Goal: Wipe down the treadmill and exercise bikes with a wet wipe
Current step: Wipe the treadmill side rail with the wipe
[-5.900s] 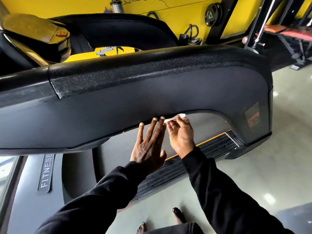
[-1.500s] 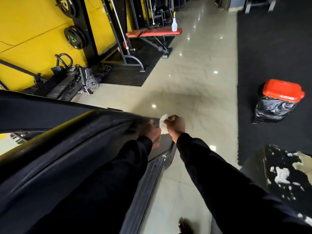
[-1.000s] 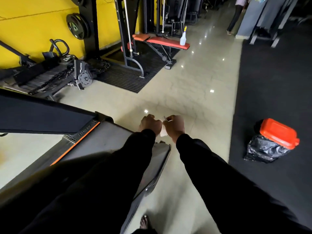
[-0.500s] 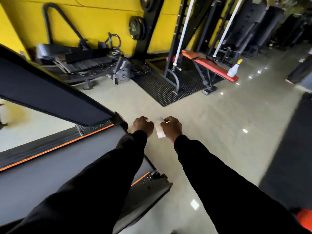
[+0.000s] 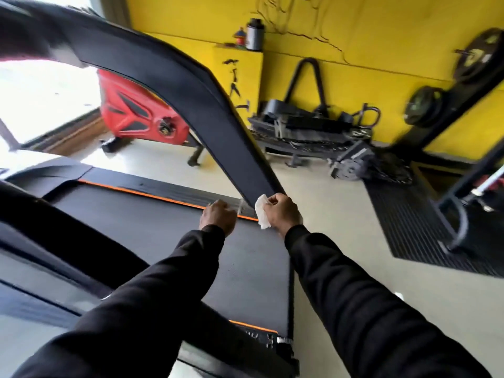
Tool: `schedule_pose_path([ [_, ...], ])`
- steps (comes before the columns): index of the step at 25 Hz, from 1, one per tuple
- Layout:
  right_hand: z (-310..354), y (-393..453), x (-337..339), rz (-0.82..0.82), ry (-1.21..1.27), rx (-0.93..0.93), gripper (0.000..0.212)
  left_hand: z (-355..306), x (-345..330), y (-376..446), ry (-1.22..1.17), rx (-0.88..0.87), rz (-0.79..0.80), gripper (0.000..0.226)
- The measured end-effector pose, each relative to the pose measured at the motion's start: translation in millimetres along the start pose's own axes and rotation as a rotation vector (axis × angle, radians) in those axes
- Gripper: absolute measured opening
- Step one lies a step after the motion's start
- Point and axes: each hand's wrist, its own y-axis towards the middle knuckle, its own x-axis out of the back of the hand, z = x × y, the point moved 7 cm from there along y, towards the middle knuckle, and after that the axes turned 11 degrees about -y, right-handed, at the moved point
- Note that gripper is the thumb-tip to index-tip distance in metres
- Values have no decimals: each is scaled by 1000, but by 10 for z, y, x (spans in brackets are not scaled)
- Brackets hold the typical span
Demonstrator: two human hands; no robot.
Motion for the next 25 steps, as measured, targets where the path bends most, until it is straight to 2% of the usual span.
schedule_pose_path([
  [3,506,77,-224,67,35,131,30,90,330,217,-47,37,-143,29],
  [7,973,214,-453,124,-18,277,27,183,571,340,-147,84,-252,28],
  [12,1632,156,-831,272,22,495,31,468,1158,211,-197,171,-508,29],
  [16,1992,-104,-1179,453,124,737,41,435,1544,-202,-195,190,-796,33],
  [19,2104,-364,-1274,619,191,908,40,403,1558,-657,-213,247,-1005,30],
  [25,2253,-1011,-987,751,205,1162,30,459,1416,-1493,-230,387,-1223,34],
])
